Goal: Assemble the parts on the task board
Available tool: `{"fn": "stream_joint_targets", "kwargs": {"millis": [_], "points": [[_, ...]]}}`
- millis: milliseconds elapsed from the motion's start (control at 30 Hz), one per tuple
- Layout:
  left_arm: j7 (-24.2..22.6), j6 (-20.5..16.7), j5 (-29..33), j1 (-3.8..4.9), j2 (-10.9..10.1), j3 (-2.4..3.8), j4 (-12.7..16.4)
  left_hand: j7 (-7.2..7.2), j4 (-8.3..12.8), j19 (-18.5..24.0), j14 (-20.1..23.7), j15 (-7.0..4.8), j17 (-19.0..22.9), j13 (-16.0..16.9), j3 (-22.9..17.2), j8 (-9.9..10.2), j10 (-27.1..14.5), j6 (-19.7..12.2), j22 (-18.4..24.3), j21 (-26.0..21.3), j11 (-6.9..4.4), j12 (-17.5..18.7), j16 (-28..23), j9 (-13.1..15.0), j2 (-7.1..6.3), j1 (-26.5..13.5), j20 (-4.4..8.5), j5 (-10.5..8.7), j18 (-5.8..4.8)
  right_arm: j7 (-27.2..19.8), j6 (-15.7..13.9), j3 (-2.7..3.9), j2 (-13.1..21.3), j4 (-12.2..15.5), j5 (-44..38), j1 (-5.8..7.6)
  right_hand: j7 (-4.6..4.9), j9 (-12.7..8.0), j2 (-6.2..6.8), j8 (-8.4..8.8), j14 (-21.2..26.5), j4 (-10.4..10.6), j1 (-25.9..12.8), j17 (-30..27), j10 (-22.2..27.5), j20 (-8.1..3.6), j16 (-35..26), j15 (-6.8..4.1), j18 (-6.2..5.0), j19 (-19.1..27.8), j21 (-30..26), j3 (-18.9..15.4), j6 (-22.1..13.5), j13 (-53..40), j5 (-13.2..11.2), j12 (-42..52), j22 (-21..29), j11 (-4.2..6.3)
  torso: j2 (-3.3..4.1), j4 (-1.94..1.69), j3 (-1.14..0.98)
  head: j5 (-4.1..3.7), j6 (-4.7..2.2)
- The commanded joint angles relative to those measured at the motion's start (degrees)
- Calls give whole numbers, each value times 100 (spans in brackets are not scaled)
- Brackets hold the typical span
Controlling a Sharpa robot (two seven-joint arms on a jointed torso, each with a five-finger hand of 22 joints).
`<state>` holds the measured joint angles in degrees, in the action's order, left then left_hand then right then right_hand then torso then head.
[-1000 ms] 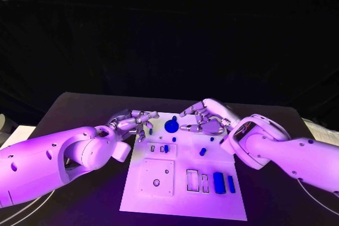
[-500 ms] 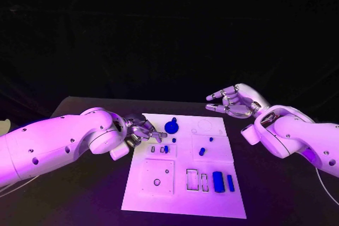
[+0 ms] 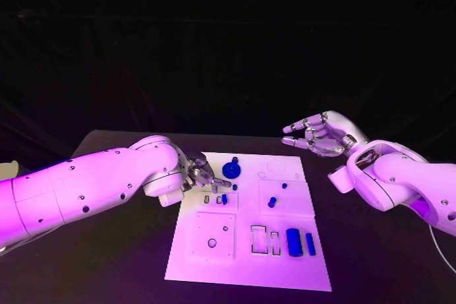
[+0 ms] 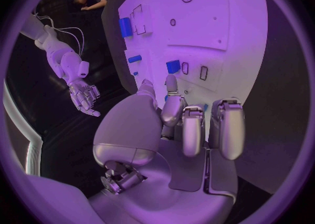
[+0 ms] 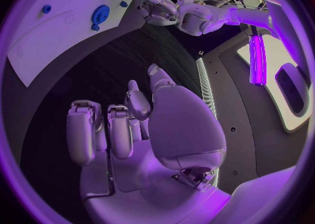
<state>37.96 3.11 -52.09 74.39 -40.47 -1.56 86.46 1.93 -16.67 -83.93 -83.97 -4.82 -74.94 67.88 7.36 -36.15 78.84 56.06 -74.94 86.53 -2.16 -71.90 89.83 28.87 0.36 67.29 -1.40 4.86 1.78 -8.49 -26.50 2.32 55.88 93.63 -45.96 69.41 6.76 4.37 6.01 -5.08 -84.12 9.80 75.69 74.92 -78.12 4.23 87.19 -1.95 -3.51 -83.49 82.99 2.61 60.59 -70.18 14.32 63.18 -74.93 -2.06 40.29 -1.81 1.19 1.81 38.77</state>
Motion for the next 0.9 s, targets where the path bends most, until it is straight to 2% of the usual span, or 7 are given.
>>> {"fn": "stream_joint_targets", "kwargs": {"millis": [33,167,400,667,733,900], "points": [[411,292,-480,17,101,0,-75,-9,-6,-340,-603,-52,-1506,12,55,-43,37,-58,-884,-24,9,-23,17,63,25,-46,39,-46,-26,108,85,-3,4,-3,-40,1,13,9,-25,-35,-470,0,-22,978,-8,-31,-30,-17,41,-18,-3,-42,39,4,28,-14,-32,6,0,-7,3,4,-2],[453,482,-579,18,224,-3,-172,-12,-5,-347,-603,-56,-1506,29,136,-115,35,-119,-887,-28,6,-35,17,185,51,-70,44,-148,-28,134,108,-7,8,-2,-98,1,13,9,-25,-34,-467,3,-30,966,1,-32,-37,-18,40,-14,-7,-52,38,19,28,-32,-23,6,3,-9,3,17,6],[497,700,-629,17,444,-27,-411,-14,-8,-356,-603,-58,-1506,45,193,-152,40,-146,-903,-21,4,-48,17,250,51,-101,47,-176,-31,165,141,-10,6,-1,-216,2,12,9,-26,-33,-462,8,-39,946,17,-33,-50,-19,35,-4,-19,-63,36,44,32,-65,-1,7,4,5,12,25,11],[514,793,-629,15,556,-44,-558,-18,-9,-371,-603,-60,-1506,71,235,-178,53,-155,-934,-4,1,-70,17,294,50,-133,49,-184,-39,167,154,-13,-13,-11,-238,2,11,10,-28,-32,-460,9,-40,937,20,-34,-55,-20,34,-2,-22,-68,34,46,41,-67,4,7,11,16,17,1,12],[516,820,-622,14,596,-46,-605,-20,-9,-375,-603,-61,-1506,80,245,-184,58,-156,-942,1,-1,-78,17,303,49,-140,50,-185,-41,167,158,-14,-18,-11,-240,2,11,10,-28,-32,-460,9,-40,937,20,-34,-55,-20,34,-2,-22,-68,34,46,41,-67,4,7,18,23,11,9,14],[522,909,-616,8,685,-52,-681,-22,-7,-387,-603,-62,-1506,103,255,-192,70,-155,-970,17,-2,-96,17,316,50,-146,50,-186,-48,166,161,-16,-31,-18,-242,1,11,10,-28,-32,-460,9,-40,937,20,-34,-55,-20,34,-2,-22,-68,34,46,41,-67,4,7,19,14,16,8,19]]}}
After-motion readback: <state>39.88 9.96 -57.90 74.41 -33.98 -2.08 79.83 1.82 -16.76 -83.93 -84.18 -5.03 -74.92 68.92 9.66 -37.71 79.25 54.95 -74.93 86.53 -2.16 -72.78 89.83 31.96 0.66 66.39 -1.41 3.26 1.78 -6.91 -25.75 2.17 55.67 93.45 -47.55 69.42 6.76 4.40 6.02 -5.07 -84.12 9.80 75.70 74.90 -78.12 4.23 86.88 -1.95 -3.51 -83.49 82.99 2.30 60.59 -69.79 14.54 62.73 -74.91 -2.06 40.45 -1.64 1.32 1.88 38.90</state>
